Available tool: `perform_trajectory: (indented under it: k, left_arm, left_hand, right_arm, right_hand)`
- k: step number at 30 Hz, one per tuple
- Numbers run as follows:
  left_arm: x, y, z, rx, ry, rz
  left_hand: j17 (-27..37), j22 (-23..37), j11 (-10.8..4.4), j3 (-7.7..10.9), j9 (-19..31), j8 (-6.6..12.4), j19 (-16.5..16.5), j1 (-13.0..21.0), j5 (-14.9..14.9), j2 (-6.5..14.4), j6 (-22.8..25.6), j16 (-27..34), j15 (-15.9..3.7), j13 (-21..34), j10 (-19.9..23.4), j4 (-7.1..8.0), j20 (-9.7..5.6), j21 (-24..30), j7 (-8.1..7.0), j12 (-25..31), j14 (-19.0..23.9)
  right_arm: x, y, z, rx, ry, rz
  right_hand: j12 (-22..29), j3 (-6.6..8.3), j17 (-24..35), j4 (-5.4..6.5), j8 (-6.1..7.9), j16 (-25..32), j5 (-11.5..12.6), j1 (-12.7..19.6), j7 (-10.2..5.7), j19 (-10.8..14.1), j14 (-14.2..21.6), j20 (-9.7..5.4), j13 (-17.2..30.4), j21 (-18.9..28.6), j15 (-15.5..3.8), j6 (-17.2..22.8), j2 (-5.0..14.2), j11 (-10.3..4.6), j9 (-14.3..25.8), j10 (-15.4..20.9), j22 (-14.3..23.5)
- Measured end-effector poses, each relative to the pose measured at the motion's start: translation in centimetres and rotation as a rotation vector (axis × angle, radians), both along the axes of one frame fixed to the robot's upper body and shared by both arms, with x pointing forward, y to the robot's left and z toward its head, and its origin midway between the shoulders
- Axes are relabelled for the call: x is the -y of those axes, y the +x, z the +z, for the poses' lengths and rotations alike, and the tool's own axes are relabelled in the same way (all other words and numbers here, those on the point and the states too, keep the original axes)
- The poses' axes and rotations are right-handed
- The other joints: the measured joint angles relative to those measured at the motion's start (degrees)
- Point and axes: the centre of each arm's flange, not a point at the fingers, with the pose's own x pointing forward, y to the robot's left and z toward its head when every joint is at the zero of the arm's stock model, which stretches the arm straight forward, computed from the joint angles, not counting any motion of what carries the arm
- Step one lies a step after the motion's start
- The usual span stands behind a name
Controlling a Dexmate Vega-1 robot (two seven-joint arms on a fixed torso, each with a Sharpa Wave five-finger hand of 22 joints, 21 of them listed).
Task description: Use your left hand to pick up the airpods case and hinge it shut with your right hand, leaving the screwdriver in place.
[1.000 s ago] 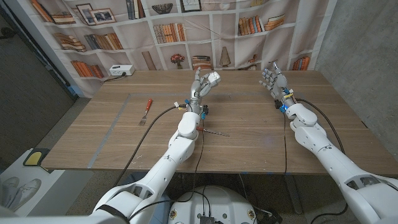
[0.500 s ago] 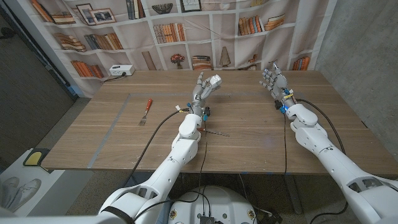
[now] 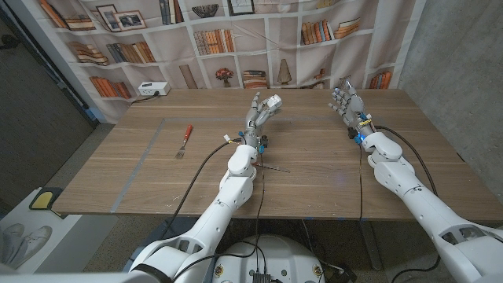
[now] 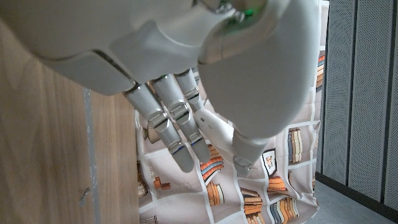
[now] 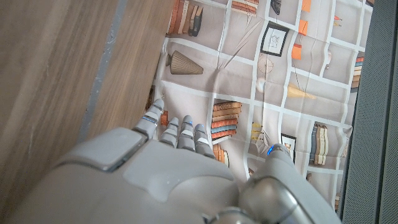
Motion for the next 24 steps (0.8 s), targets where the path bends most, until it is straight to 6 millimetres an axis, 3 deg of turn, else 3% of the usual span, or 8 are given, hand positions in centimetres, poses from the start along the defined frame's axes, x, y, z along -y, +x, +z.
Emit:
perform_trajectory:
  k: [8, 11, 17, 24]
  left_arm:
    - [0.2, -0.1, 0.1, -0.007, -0.003, 0.007]
    - [0.2, -0.1, 0.1, -0.005, 0.0, 0.009]
    - [0.3, 0.0, 0.3, -0.002, 0.006, 0.007]
    - [0.4, 0.2, 0.5, 0.001, 0.015, -0.004]
  left_hand:
    - [-0.16, 0.23, 0.0, -0.08, 0.0, 0.0, -0.23, 2.0, -0.01, 0.1, 0.33, 0.0, -0.07, 0.0, 0.0, -0.08, -0.22, 0.7, -0.28, 0.0, 1.06]
    - [-0.16, 0.48, 0.0, -0.08, 0.0, 0.0, -0.33, 2.26, 0.05, 0.3, 0.33, 0.0, -0.07, 0.0, 0.0, -0.08, -0.12, 0.89, -0.29, 0.0, 1.06]
    - [-0.16, 0.48, 0.0, -0.25, 0.0, 0.0, -1.07, 2.29, 0.25, 0.34, 0.64, 0.0, -0.06, 0.0, 0.0, -0.06, 0.01, 1.29, -0.6, 0.0, 1.05]
    - [-0.43, 0.64, 0.0, -0.47, -0.01, 0.0, -1.37, 2.36, 0.26, 0.29, 0.64, -0.29, -0.06, 0.0, 0.0, 0.0, 0.31, 1.76, -0.59, 0.0, 1.66]
  right_arm:
    - [0.2, -0.1, -0.4, -0.004, 0.002, 0.0]
    - [0.2, -0.2, -0.4, -0.003, 0.0, 0.0]
    - [0.2, -0.8, 0.0, 0.001, -0.039, -0.02]
    - [-0.6, -1.9, 1.1, -0.003, -0.125, -0.054]
  right_hand:
    - [0.0, 0.06, 0.0, -0.06, 0.0, 0.0, 0.0, 0.0, -0.31, 0.0, 0.0, 0.0, 0.0, 0.0, 0.0, -0.32, 0.0, 0.15, 0.0, 0.15, 0.0]
    - [0.6, 0.06, 0.0, -0.06, 0.0, 0.45, 0.0, -0.3, -0.31, -0.02, 0.13, 0.02, 0.12, 0.0, 0.13, -0.32, 0.3, 1.75, 0.0, 1.89, 0.0]
    - [1.89, 0.06, 0.29, -0.06, 0.0, 1.19, 0.0, -0.53, -0.31, 0.22, 1.58, 1.04, 0.47, 0.0, 1.55, -0.32, 0.53, 3.48, 0.0, 5.54, 0.3]
    - [3.58, 0.06, 0.55, -0.06, 0.0, 2.5, 0.0, -0.87, -0.4, 3.08, 4.85, 3.04, 1.44, 0.7, 2.47, -0.85, 0.64, 4.12, 0.0, 9.71, 0.3]
